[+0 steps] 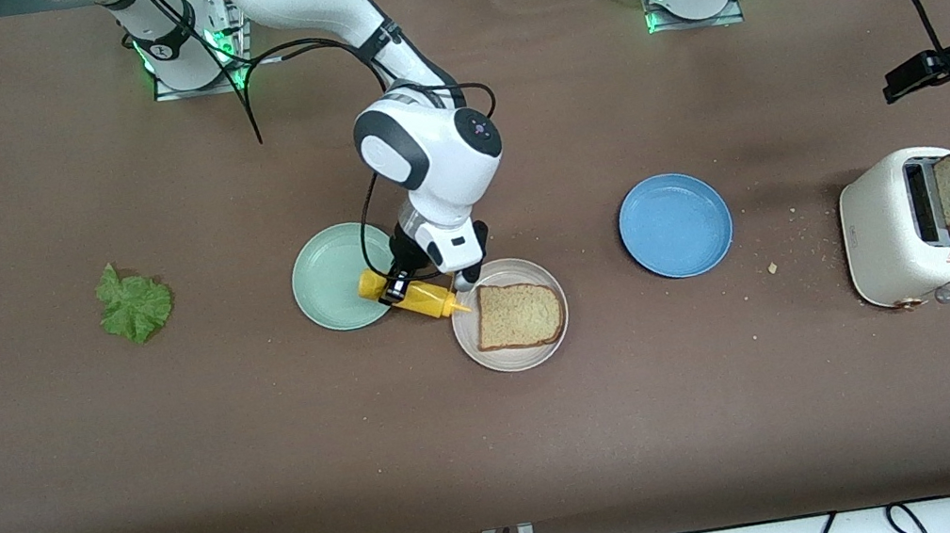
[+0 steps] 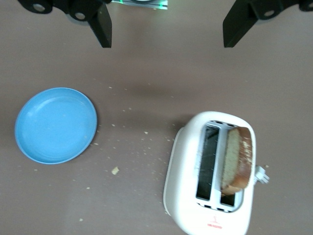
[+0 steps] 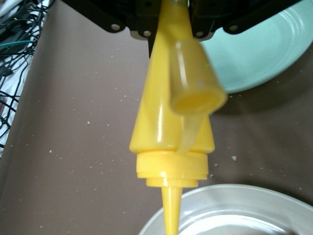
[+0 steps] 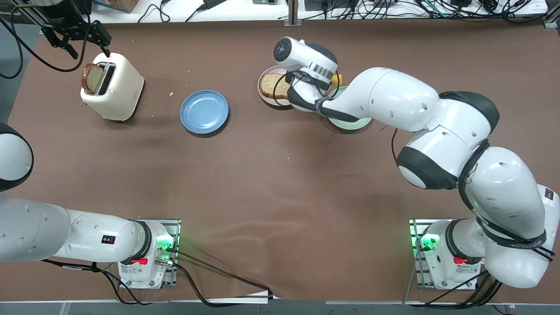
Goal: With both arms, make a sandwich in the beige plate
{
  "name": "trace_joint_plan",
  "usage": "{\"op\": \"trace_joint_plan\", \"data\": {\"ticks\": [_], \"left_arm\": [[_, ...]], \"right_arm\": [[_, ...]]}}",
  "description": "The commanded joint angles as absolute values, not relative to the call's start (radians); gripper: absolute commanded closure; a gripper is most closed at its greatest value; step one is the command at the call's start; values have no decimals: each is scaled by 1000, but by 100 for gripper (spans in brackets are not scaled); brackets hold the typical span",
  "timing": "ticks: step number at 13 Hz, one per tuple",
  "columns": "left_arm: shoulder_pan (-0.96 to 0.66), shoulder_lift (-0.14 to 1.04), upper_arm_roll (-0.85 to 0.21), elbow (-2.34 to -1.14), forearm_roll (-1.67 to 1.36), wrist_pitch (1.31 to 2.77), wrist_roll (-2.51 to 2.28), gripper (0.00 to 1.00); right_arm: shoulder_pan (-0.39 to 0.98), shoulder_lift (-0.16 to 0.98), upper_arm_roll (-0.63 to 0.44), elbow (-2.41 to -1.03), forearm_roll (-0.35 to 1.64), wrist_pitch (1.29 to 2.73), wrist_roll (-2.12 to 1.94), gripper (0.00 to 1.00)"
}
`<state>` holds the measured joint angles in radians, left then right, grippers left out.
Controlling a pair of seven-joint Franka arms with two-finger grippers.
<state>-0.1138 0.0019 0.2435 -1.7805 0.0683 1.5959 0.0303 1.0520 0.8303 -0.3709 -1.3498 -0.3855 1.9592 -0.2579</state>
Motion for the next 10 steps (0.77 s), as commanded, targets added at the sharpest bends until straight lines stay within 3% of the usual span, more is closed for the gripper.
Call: {"op": "trace_joint_plan", "data": {"ticks": [1,6,10], "left_arm": [[-49,52,238,-1770,107,1661,138,0],[54,159,236,-1778,94,1831,333,0],[93,239,235,-1781,54,1945,420,0]], "right_arm": [[1084,880,-387,-1307,-426,1930,-189,100],[1088,899,-390,-1287,-425,1931,-179,100],[1002,809,-403,-1293,-260,1930,-360,100]]}}
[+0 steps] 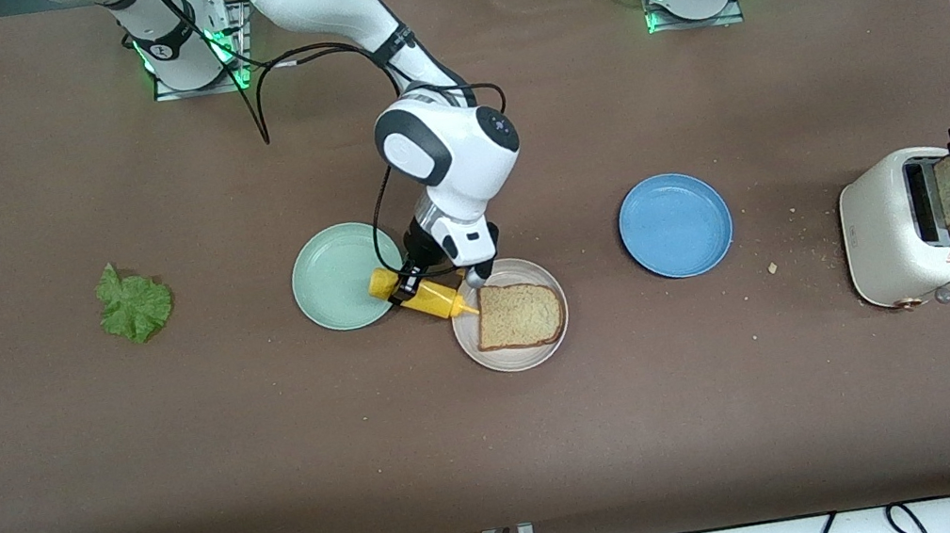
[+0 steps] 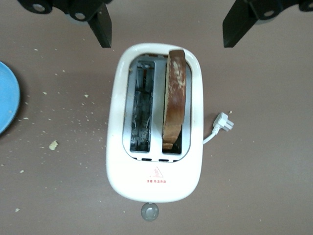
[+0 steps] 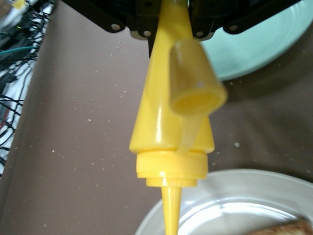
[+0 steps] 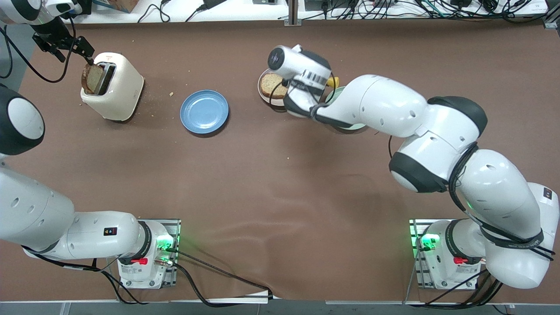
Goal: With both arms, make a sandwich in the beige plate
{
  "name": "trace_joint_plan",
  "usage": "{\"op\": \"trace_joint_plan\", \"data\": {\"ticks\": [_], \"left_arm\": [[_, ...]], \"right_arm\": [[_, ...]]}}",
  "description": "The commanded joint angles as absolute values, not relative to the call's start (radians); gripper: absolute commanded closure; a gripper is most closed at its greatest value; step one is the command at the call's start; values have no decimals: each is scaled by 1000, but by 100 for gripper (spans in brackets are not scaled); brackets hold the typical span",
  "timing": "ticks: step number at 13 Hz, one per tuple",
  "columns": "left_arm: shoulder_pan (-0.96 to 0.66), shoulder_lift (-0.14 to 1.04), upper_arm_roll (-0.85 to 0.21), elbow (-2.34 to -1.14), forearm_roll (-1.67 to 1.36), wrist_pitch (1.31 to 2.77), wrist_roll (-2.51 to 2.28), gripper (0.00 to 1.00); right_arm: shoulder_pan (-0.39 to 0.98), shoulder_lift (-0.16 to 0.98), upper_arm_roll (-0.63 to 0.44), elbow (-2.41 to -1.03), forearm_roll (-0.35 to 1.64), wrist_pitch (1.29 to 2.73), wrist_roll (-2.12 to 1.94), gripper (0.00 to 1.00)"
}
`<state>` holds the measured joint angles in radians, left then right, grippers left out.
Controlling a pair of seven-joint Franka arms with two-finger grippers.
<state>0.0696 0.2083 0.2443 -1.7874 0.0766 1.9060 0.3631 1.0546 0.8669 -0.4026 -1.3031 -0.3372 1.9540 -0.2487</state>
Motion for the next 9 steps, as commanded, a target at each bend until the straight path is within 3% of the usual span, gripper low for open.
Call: {"op": "trace_joint_plan", "data": {"ticks": [1,3,5,6,8,9], "left_arm": [[104,259,235,-1781,45,1969,452,0],[132,300,235,-1781,-7,2003,503,1],[141,333,235,-1781,-35,2016,540,13],[147,334,235,-1781,-35,2016,548,27],[149,336,236,-1776,-35,2006,633,86],[153,336,236,-1772,-35,2005,638,100]], "right_arm": [[980,781,-416,-1299,-215,1928,-414,100],[924,712,-426,-1330,-137,1924,-523,100],[843,663,-426,-1353,-21,1925,-653,100],[801,655,-426,-1353,36,1925,-719,100],[720,637,-428,-1364,177,1925,-843,100],[678,620,-428,-1382,246,1925,-894,100]]}}
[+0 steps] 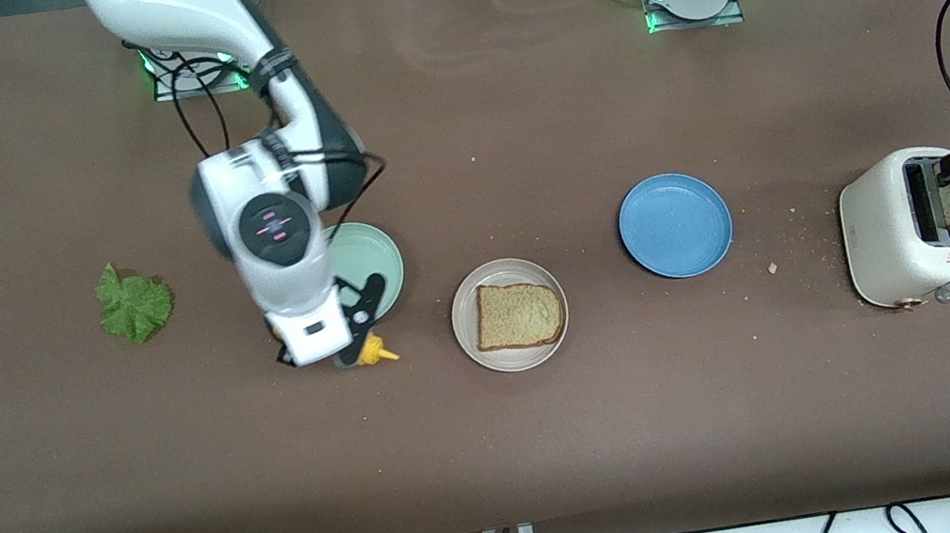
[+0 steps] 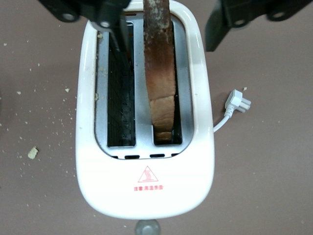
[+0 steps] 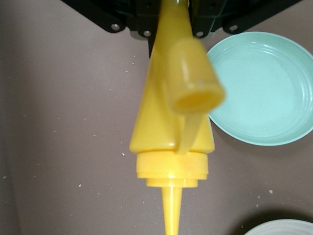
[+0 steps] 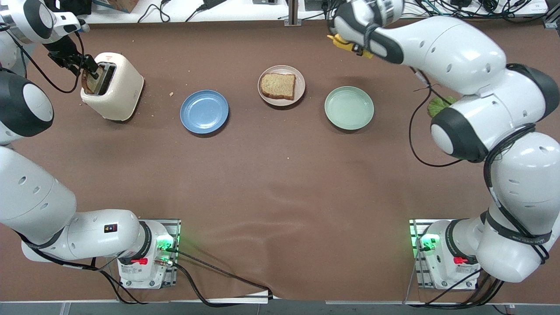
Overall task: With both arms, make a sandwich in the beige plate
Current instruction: 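Carry the mustard back beside the lettuce while the left gripper lowers into toaster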
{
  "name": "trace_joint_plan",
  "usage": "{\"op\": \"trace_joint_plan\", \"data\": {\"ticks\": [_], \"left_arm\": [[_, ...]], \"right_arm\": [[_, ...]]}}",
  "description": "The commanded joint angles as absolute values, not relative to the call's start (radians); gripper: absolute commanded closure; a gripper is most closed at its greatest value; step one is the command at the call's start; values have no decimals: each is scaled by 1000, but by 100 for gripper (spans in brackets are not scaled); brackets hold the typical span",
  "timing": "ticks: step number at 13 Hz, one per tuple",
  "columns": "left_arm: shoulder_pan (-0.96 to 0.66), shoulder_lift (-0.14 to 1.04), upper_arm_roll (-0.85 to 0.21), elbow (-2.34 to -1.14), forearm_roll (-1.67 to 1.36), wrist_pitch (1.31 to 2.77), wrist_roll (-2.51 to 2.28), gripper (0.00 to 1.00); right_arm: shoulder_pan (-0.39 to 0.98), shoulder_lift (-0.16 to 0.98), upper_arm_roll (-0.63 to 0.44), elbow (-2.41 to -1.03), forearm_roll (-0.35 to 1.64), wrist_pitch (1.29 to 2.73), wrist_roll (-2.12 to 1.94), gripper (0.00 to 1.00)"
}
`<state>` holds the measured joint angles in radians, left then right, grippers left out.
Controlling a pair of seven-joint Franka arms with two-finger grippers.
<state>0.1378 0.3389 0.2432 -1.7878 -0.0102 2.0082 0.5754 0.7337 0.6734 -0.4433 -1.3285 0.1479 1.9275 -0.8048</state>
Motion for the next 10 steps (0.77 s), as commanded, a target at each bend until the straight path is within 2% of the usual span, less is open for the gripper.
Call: {"op": "trace_joint_plan", "data": {"ticks": [1,6,10], "left_arm": [[155,336,235,-1766,-37,2005,635,100],[155,331,235,-1743,-37,1988,635,100],[152,328,233,-1611,-35,1804,634,100]], "right_arm": [[634,603,-428,-1399,315,1925,-963,100],[458,491,-430,-1627,651,1937,-1355,100],[299,451,-431,-1807,892,1889,-1749,100]]}}
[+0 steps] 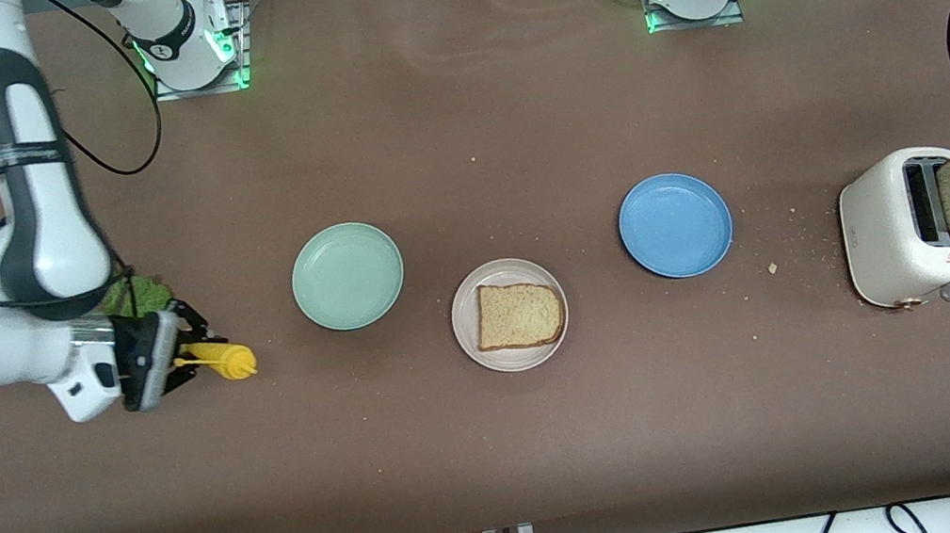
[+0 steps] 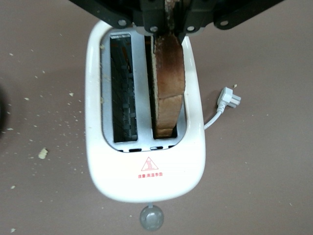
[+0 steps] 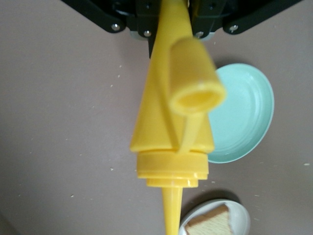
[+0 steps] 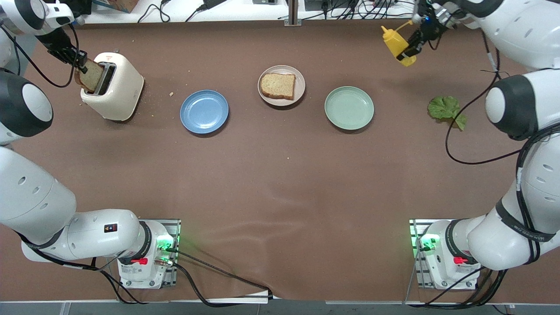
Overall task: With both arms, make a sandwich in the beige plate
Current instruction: 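Carry the mustard back beside the lettuce while the left gripper lowers into toaster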
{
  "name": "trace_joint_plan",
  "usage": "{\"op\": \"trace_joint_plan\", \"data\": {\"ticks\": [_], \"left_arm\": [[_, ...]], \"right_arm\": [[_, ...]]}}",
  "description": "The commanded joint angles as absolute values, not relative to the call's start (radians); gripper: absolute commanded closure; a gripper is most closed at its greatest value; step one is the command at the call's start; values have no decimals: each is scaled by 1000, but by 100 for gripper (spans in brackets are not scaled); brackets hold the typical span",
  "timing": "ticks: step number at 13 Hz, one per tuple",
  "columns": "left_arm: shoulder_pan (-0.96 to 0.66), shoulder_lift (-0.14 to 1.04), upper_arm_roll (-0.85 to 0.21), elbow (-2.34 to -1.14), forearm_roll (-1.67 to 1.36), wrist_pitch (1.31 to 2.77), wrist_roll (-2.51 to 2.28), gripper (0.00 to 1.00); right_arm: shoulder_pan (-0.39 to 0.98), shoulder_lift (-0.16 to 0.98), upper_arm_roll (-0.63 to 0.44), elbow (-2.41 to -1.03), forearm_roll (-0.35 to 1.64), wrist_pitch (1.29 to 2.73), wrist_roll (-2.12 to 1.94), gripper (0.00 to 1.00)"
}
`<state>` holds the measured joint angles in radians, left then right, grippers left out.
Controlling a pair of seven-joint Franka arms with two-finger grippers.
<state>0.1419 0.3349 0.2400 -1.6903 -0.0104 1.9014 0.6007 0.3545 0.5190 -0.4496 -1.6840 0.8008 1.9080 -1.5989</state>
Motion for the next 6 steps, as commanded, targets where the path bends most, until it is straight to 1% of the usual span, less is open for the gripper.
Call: {"op": "trace_joint_plan", "data": {"ticks": [1,3,6], "left_arm": [[150,328,233,-1588,-35,1771,634,100],[146,328,232,-1528,-35,1692,635,100],[143,328,229,-1456,-35,1582,644,100]], "right_arm": [[258,454,-431,-1843,938,1869,-1831,100],[201,462,-431,-1920,1050,1804,-1981,100],[189,463,-430,-1988,1140,1778,-2132,100]]}}
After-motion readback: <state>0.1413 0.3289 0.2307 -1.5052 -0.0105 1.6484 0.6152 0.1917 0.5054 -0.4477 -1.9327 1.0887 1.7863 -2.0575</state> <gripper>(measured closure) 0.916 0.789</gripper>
